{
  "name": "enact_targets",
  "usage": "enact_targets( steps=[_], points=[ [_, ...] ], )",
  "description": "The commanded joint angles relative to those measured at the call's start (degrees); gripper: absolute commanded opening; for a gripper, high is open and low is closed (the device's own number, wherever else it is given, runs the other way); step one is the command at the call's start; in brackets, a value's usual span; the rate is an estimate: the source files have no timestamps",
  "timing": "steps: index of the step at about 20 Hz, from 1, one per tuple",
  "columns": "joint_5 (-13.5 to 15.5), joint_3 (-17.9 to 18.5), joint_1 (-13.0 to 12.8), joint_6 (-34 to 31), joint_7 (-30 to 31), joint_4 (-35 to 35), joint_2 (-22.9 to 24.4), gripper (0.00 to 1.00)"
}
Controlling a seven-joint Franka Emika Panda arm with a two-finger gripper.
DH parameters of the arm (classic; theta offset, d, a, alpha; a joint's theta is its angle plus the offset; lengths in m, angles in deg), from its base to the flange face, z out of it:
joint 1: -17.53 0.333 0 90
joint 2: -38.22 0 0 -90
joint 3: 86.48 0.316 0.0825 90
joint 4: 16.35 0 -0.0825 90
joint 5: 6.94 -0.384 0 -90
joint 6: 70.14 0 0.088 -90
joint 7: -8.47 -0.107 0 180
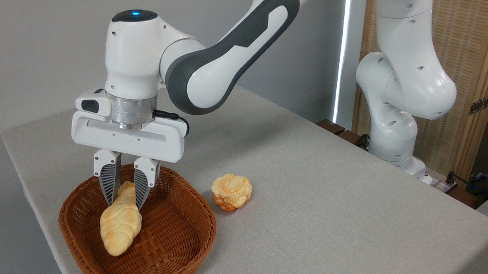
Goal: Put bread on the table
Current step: 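Lower the gripper around the bread roll and close on it, then lift the bread roll out of the basket toward the round bun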
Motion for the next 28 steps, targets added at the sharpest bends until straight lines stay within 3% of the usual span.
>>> enact_targets(
  steps=[1, 9, 15, 19, 25, 28],
  points=[
    [-1.1, 0.6, -0.1, 0.3, 0.2, 0.3, 1.6, 0.32],
    [-1.0, 0.6, 0.1, -2.8, 0.0, 0.3, 4.4, 0.32],
    [-0.7, 0.4, 0.1, -11.1, -3.8, 0.3, 9.3, 0.35],
    [-0.1, 0.3, 0.0, -17.1, -7.2, 0.1, 12.4, 0.36],
    [2.6, -0.1, -0.3, -30.0, -18.2, -0.9, 15.8, 0.37],
    [2.7, -0.7, -2.4, -31.0, -21.5, -3.5, 17.7, 0.42]
  ],
)
